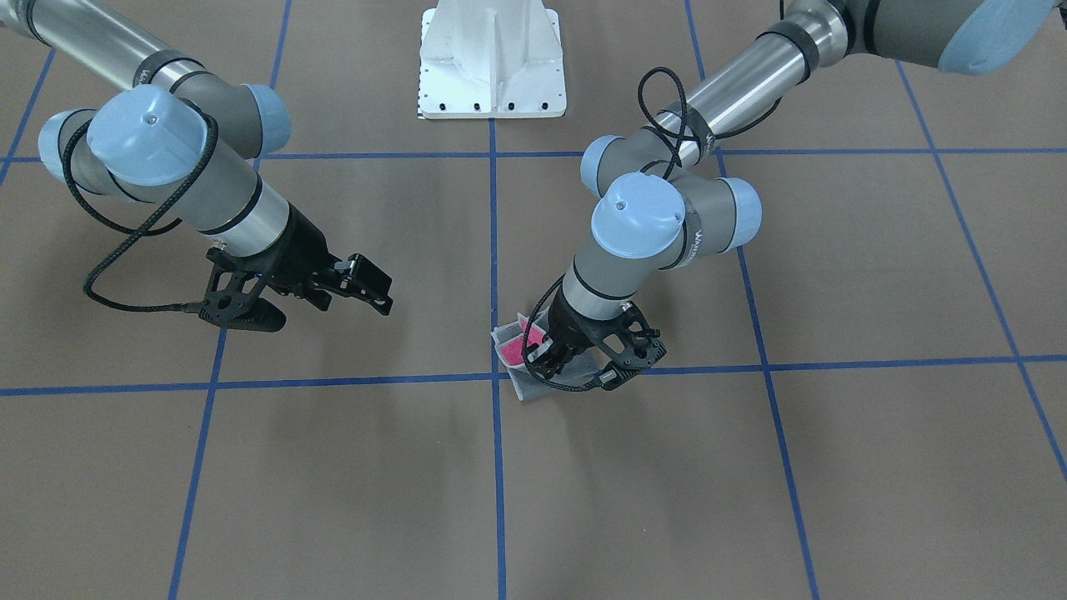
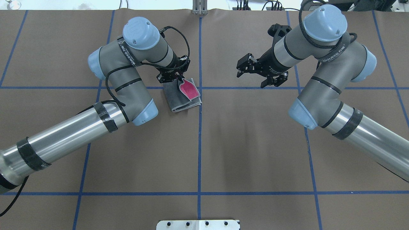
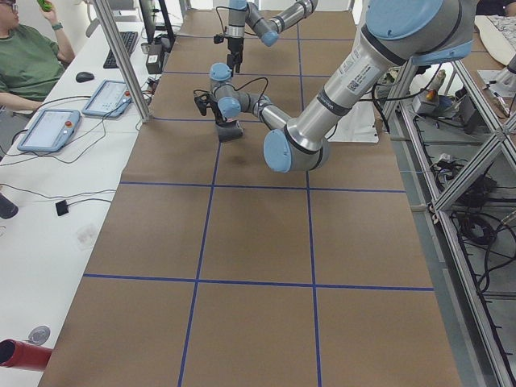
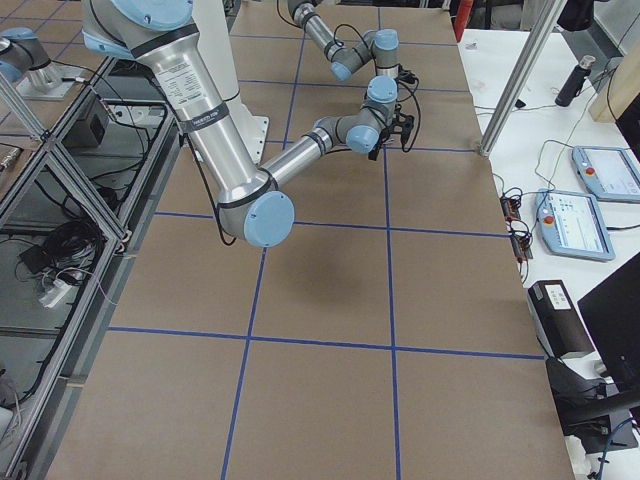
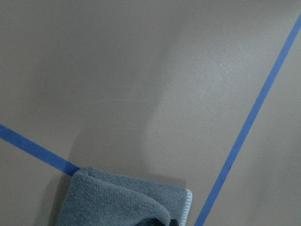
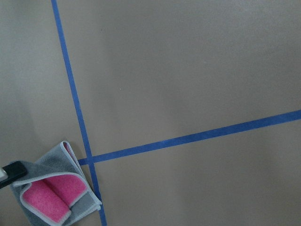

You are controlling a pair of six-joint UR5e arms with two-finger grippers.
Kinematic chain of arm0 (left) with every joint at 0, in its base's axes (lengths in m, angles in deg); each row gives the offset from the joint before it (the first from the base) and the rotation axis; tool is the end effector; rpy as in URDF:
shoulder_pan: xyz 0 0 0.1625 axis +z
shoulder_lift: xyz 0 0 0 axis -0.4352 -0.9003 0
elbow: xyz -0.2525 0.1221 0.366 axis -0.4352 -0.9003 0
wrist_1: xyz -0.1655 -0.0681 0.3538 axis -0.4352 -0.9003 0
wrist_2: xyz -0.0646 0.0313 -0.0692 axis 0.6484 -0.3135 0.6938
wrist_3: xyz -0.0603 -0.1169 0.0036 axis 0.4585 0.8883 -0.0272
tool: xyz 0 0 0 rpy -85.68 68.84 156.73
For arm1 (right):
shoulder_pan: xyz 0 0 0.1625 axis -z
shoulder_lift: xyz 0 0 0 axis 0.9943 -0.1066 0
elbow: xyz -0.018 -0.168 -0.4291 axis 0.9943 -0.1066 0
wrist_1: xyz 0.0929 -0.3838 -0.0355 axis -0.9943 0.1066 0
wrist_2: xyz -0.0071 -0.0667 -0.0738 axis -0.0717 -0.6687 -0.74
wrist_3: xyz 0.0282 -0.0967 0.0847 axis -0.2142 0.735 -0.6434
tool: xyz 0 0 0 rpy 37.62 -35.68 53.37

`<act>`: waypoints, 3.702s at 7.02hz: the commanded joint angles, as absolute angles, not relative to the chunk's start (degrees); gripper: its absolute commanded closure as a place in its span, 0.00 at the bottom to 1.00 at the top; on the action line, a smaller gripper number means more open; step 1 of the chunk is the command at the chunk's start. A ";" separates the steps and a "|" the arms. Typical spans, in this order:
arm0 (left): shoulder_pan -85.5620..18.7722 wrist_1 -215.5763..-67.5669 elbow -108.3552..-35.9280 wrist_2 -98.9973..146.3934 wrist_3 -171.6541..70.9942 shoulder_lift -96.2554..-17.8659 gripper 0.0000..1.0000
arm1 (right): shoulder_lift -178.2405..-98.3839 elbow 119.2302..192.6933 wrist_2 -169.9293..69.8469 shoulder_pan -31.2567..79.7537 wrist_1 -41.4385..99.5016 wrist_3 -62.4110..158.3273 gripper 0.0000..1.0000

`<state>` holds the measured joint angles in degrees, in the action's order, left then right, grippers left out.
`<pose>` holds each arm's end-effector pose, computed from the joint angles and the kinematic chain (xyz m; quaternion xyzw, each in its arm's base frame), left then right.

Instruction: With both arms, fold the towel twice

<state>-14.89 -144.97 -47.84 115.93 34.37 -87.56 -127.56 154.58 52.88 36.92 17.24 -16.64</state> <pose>0.5866 -0.6102 0.2737 -0.0500 0.4945 -0.2770 0.8224 -0.4337 -0.5467 0.3307 -0.0246 -0.5310 0.1316 0.8367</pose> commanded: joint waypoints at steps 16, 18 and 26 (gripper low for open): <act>-14.98 -148.25 -39.44 114.40 33.90 -90.29 0.00 | -126.95 153.58 52.80 37.30 17.24 -16.58 0.00; -16.55 -147.99 -41.19 114.92 34.17 -91.60 0.00 | -126.69 153.58 52.80 37.39 17.24 -16.40 0.00; -38.06 -147.20 -63.14 133.29 4.73 -65.22 0.00 | -124.05 152.35 47.52 41.17 12.31 -6.23 0.00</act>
<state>-33.70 -147.26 -58.83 131.80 14.50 -72.28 -123.99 152.49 47.64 41.05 12.15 -8.72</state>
